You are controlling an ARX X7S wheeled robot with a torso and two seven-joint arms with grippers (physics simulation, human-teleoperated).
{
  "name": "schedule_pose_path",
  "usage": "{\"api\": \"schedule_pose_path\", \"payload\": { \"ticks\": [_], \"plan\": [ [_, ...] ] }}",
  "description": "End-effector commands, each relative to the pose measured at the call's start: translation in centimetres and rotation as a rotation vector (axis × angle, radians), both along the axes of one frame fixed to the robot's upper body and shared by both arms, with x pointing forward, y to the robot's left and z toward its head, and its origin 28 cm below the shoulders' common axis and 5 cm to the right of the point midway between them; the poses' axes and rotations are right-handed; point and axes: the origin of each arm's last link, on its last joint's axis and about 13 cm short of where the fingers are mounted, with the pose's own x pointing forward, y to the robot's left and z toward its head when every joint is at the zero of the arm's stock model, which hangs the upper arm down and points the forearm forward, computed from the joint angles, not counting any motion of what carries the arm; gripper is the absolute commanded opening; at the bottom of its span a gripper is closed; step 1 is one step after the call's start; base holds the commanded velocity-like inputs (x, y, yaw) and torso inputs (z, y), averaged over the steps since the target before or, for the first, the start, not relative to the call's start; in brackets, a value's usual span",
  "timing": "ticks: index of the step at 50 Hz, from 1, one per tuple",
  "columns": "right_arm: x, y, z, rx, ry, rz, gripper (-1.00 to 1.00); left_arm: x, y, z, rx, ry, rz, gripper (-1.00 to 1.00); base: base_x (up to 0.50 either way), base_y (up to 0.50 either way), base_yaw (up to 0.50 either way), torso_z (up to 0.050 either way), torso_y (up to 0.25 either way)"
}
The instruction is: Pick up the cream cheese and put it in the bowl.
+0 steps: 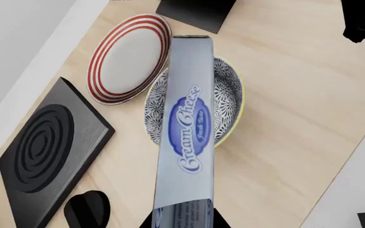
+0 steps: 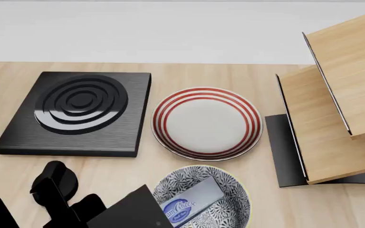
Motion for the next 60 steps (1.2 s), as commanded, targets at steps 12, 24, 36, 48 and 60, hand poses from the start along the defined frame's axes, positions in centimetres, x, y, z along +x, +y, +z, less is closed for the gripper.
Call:
{"api": "schedule_pose_path", "payload": {
  "ticks": [12,24,36,48,60],
  "plan": [
    [0.0,0.0,-0.1,0.001,-0.005,-0.001,1.00,1.4,-1.3,2.4,-0.050,-0.008,0.022,-1.00,0.00,0.00,0.00,0.000,0.000],
    [0.0,0.0,0.0,0.002,-0.008,-0.001,1.00,3.0,-1.5,3.8,-0.049,0.018,0.049,-1.00,0.00,0.00,0.00,0.000,0.001],
    [-0.1,0.0,0.0,0.001,-0.012,0.000,1.00,4.1,-1.6,3.0,-0.030,0.023,0.073,-1.00,0.00,0.00,0.00,0.000,0.000],
    [-0.2,-0.1,0.0,0.004,-0.019,-0.001,1.00,5.5,-1.7,2.6,0.013,0.036,0.086,-1.00,0.00,0.00,0.00,0.000,0.001],
    [-0.2,-0.1,0.0,0.004,-0.020,0.000,1.00,6.1,-2.0,0.9,0.052,0.036,0.076,-1.00,0.00,0.00,0.00,0.001,0.001]
  ]
}}
